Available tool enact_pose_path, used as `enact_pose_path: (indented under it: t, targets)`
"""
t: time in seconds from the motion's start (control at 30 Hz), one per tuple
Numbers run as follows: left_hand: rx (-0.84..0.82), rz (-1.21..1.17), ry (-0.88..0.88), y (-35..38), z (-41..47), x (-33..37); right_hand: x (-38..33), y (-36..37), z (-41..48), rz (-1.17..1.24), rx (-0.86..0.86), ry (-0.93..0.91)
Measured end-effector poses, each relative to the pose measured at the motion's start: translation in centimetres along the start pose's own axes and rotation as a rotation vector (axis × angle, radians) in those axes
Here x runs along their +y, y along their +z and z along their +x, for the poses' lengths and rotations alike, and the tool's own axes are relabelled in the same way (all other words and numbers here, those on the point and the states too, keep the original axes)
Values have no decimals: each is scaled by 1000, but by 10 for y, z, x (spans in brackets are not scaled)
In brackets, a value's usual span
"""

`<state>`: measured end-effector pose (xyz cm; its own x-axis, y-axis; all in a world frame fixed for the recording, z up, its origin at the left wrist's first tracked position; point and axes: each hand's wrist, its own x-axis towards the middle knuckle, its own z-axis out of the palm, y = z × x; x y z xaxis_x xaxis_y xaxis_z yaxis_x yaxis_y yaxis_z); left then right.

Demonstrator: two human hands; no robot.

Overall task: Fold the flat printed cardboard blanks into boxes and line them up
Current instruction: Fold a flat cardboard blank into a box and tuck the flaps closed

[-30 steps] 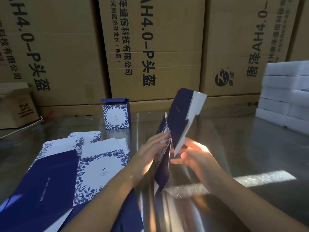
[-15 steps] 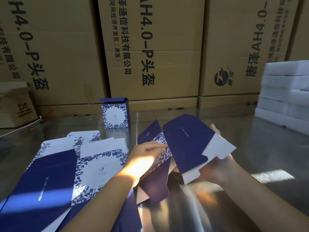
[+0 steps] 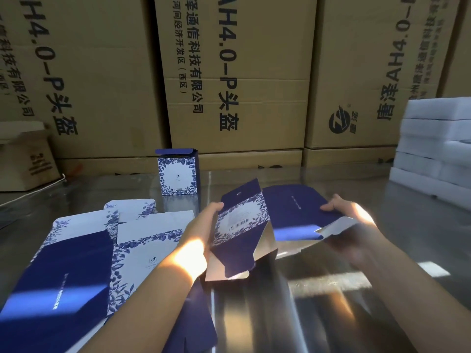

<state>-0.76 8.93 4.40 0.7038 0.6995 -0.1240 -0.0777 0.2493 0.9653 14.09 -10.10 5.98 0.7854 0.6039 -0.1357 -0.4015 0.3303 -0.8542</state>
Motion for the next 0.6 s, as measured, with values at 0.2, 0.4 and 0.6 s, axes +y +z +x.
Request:
enact_pose_path:
  t: [0.2,0.4,0.6]
  targets:
    - [-328,-260,71,-7,-4,2,4,5,-3,-105,-69,-59]
    - [-546,-343,130,-10,-5,-2,1,2,-6,-114,-315,-158]
    - [-426,-158,178,-7,1,-10,2,2,-7,-385,-441,-40]
